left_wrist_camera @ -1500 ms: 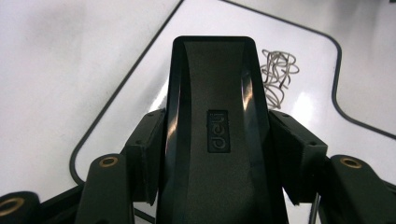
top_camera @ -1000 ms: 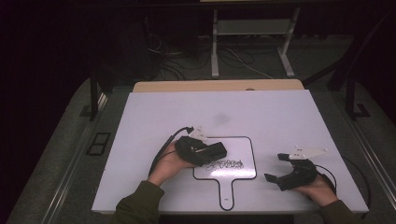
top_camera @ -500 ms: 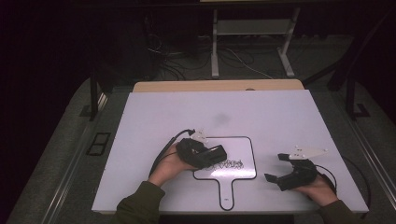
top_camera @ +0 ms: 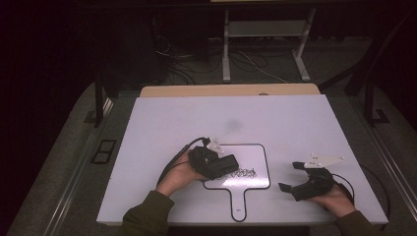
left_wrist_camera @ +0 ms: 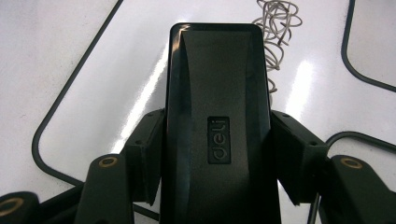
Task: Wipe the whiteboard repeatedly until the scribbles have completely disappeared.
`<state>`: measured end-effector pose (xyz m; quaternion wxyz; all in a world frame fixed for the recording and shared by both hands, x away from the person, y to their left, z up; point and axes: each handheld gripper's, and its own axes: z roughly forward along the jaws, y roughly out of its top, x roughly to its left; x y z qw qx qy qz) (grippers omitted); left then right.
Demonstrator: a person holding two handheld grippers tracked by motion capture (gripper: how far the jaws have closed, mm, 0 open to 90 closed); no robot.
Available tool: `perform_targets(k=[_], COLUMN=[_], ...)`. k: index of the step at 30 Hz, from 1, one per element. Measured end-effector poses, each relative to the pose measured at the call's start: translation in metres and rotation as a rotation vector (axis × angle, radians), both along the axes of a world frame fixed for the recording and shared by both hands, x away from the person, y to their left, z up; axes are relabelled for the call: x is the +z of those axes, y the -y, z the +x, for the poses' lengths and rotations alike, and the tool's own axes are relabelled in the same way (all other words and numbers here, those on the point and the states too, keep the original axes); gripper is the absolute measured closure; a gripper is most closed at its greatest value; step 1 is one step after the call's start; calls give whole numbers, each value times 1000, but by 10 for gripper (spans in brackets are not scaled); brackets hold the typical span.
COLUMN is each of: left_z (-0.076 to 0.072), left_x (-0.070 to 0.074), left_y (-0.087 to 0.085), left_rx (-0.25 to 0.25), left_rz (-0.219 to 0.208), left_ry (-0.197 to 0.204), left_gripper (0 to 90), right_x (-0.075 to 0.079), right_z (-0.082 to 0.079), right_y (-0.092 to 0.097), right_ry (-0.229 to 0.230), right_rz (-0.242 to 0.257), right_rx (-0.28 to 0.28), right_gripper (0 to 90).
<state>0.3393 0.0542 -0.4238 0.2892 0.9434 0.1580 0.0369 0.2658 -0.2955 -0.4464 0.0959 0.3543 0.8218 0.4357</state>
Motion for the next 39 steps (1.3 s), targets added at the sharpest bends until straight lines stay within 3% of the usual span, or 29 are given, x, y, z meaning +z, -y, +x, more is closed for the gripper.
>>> perform_targets(k=[11,15,26,35,39], left_z=[-13,-13,-1,12,13], left_x=[0,0,0,0,0], left_y=[12,13,3,-12,-14], left_rx=[-54,-51,10,92,99], left_rz=[-1,0,5,4,3], left_ry=[-5,2,22,36,31], left_gripper=[397,397,398,397,398], right_x=[0,0,1,1,1], right_z=[0,0,-1,-1,-1], right_y=[0,0,1,1,1], right_ry=[0,-1,-1,1,0], right_rz=[0,1,3,5,5], right_rx=[0,-2,-5,-6,-5], right_gripper=[0,0,0,0,0])
